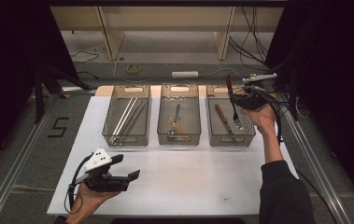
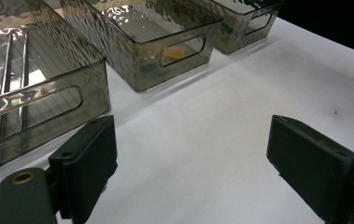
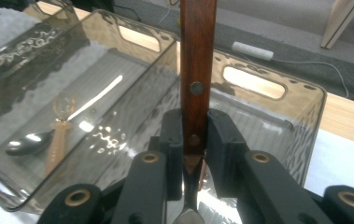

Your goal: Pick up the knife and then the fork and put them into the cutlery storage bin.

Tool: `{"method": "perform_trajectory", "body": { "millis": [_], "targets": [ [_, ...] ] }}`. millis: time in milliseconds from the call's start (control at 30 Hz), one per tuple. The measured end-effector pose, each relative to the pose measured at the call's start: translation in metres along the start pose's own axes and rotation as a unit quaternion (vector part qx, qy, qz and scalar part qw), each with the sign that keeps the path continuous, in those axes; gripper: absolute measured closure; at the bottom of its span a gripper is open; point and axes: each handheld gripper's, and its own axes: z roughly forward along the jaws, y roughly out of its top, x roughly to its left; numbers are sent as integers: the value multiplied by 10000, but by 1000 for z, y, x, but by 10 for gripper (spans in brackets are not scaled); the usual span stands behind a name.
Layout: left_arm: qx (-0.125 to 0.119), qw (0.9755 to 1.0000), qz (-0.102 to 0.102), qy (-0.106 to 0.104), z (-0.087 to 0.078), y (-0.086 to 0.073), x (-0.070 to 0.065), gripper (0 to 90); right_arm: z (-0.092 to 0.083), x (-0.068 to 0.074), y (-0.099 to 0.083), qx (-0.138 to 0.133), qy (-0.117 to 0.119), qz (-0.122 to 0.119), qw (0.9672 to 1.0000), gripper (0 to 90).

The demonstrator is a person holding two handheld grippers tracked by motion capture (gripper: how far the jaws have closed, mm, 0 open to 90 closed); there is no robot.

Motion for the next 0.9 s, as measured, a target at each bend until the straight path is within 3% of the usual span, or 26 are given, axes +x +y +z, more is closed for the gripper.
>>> {"method": "perform_trajectory", "body": {
  "millis": [500,900],
  "targets": [
    [7,10000,10,4,0,0,0,156,10,-8,-23,230,-173,16,9996,778],
    [27,10000,32,4,0,0,0,156,19,-5,-31,392,-249,-109,9989,778]
  ]
}}
